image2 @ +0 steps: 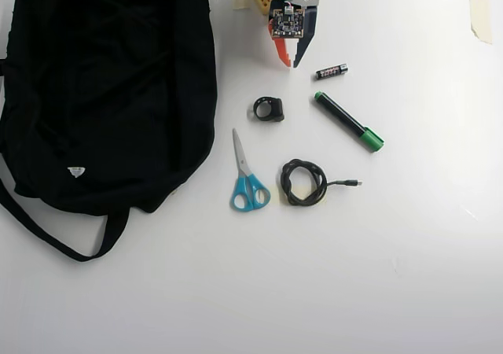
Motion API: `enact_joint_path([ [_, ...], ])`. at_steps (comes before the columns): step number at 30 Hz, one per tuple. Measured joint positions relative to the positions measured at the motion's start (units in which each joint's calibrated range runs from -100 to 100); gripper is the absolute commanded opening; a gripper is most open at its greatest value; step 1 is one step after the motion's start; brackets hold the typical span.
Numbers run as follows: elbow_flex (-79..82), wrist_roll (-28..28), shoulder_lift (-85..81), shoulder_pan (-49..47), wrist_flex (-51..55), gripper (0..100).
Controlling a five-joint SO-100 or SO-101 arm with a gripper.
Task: Put the green marker into the black bag
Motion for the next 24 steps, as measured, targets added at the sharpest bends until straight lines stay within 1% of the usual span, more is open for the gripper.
enact_joint_path([
  [8,0.1,-0.2,0.0,-0.2,-0.8,3],
  [13,0.2,-0.2,0.0,-0.9,-5.6,2],
  [19,0.2,-0.2,0.0,-4.5,-13.7,2],
  [24,0.2,-0.2,0.3,-5.0,-20.6,2],
])
